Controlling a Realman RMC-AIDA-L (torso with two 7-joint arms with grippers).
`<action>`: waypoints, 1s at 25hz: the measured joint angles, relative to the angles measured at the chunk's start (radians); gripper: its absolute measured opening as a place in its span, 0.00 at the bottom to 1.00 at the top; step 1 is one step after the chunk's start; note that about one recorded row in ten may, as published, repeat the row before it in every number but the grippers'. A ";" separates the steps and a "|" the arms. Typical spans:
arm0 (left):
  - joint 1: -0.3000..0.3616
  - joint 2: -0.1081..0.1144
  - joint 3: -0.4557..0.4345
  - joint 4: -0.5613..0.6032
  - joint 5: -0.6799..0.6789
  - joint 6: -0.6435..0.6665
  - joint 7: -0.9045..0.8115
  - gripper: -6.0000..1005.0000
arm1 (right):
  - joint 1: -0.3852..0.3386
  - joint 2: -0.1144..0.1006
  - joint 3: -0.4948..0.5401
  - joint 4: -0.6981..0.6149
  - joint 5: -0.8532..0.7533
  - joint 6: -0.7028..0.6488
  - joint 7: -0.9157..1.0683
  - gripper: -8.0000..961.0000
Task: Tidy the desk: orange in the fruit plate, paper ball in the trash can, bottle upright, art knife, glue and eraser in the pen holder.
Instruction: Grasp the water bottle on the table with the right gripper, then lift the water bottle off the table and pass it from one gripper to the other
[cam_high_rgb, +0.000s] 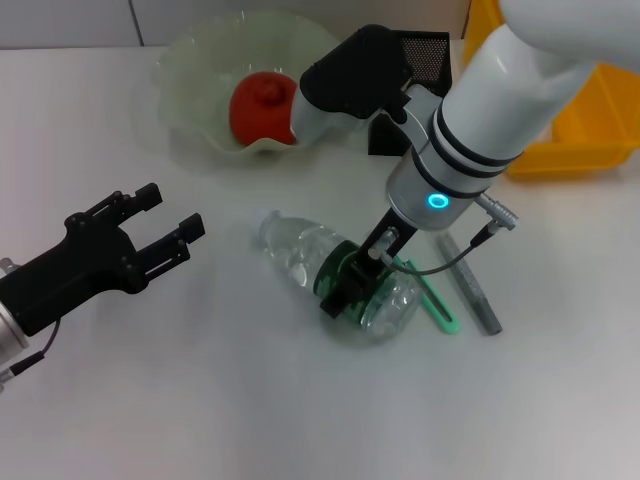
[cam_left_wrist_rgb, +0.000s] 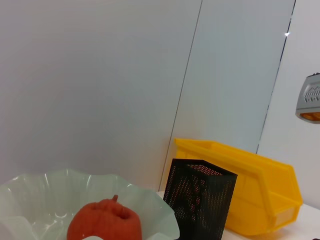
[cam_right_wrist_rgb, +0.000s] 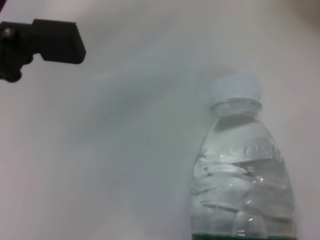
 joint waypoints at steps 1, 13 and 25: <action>-0.001 0.000 -0.001 0.000 0.000 0.002 -0.002 0.75 | 0.000 0.000 0.000 0.000 0.000 0.000 0.000 0.81; -0.003 0.000 -0.013 0.000 -0.028 0.023 -0.002 0.75 | -0.354 -0.008 -0.019 -0.452 -0.106 0.085 -0.038 0.80; 0.009 0.002 -0.067 -0.003 -0.107 0.141 -0.127 0.75 | -0.760 -0.007 0.040 -0.771 0.194 0.227 -0.402 0.80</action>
